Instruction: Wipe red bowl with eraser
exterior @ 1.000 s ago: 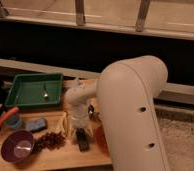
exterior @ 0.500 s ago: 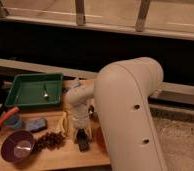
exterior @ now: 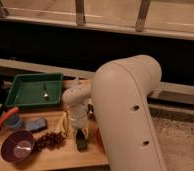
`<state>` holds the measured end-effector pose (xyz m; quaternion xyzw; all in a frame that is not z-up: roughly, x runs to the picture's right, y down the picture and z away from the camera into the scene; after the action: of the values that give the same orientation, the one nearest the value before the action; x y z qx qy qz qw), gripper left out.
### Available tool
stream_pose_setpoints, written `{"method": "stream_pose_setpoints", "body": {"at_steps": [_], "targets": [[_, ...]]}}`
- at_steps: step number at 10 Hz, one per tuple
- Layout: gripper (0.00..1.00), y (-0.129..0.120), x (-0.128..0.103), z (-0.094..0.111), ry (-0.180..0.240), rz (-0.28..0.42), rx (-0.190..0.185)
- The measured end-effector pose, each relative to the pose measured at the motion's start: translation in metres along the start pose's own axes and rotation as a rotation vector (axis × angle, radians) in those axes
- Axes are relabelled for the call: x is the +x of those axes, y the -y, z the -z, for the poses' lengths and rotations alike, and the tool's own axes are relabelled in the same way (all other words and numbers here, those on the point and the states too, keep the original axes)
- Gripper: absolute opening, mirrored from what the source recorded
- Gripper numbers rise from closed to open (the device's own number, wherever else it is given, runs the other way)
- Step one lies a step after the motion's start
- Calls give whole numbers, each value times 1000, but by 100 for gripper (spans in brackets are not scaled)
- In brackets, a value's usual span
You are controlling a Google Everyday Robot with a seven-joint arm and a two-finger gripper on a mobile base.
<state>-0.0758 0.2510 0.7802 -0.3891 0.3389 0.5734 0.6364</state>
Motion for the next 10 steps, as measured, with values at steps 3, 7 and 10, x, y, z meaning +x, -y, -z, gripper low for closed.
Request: {"method": "stream_pose_setpoints", "body": {"at_steps": [3,7,10], "targets": [[0,5,7,40,90,-15,-25],[0,40,-2,96,247,-107,-64],[0,90,2,113,297,-216,-71]]}}
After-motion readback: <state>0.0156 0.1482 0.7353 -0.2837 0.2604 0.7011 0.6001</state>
